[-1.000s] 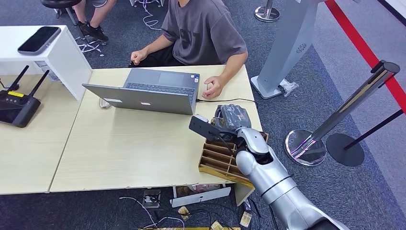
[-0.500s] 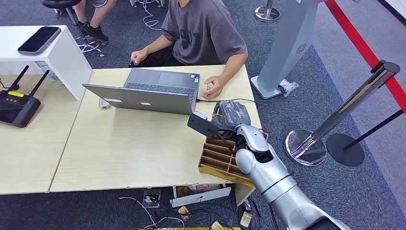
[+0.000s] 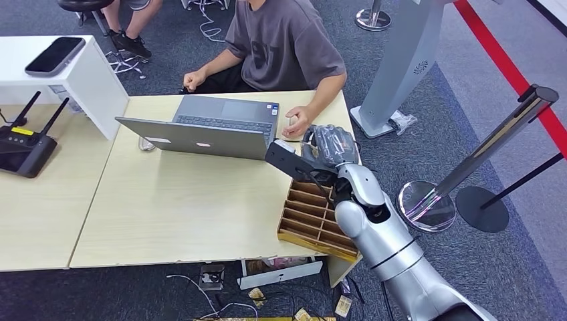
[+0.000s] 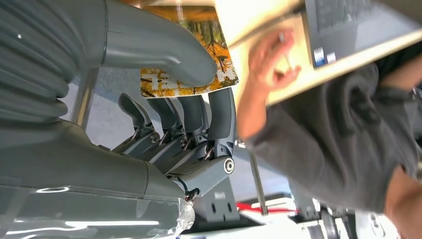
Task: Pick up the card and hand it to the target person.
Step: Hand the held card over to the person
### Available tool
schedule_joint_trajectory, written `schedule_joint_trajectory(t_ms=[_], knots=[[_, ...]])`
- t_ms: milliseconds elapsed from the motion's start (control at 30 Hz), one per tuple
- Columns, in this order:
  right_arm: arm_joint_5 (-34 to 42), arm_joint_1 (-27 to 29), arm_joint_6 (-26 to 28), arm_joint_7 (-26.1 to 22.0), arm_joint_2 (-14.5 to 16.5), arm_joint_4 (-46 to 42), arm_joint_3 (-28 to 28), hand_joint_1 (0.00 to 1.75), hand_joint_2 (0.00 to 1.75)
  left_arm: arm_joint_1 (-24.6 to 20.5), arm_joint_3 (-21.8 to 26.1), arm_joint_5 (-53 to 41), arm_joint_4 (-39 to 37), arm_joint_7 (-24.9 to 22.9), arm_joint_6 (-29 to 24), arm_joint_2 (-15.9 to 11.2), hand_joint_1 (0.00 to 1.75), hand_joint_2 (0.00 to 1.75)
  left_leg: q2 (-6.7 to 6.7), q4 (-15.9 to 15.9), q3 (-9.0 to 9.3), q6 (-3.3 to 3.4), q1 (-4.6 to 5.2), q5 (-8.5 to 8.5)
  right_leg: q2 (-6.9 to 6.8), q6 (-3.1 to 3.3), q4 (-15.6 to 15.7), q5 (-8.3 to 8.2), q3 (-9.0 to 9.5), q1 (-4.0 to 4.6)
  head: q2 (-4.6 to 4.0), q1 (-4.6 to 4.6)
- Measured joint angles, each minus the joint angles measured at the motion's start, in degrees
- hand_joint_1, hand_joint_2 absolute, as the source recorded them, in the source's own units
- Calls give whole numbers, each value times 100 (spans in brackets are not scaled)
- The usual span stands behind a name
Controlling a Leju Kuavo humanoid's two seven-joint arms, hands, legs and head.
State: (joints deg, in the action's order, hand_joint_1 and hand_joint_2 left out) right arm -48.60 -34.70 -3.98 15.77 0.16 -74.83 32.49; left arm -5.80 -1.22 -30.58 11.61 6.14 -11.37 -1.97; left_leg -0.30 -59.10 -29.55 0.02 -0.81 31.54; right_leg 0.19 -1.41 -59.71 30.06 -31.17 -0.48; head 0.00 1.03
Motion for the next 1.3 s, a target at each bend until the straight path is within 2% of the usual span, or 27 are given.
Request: schedule_joint_trajectory(t_ms=[200,300,400,467,833,1300], knots=[[-22,-142,38,133,-122,-422,-208,146,175,3,59,-34,0,2,-4,15,0,0,2,0,0,0,0,0,0,0,0,0,-1,0,0,0],[-162,-265,138,163,-147,-502,-336,153,175,3,81,-85,0,2,-3,37,0,0,4,0,1,0,0,0,0,0,0,0,0,0,0,-1],[-469,-336,386,130,-155,-488,-467,159,175,2,84,-154,0,2,8,61,0,0,3,0,0,0,0,0,0,0,0,0,0,0,0,-1],[-705,-378,630,47,-159,-449,-553,156,175,2,83,-198,0,3,15,80,0,0,2,0,-1,0,0,0,0,0,0,0,0,0,0,-1],[-1411,-636,1477,-363,-134,665,-1002,154,175,-16,80,-368,0,66,30,215,0,0,-1,0,-3,0,0,0,-2,0,0,0,0,0,0,0],[-1535,-704,1595,-456,0,1511,-1167,149,175,-41,80,-428,0,34,57,260,0,0,-1,0,-3,0,-1,0,0,0,-1,0,0,0,0,-1]])
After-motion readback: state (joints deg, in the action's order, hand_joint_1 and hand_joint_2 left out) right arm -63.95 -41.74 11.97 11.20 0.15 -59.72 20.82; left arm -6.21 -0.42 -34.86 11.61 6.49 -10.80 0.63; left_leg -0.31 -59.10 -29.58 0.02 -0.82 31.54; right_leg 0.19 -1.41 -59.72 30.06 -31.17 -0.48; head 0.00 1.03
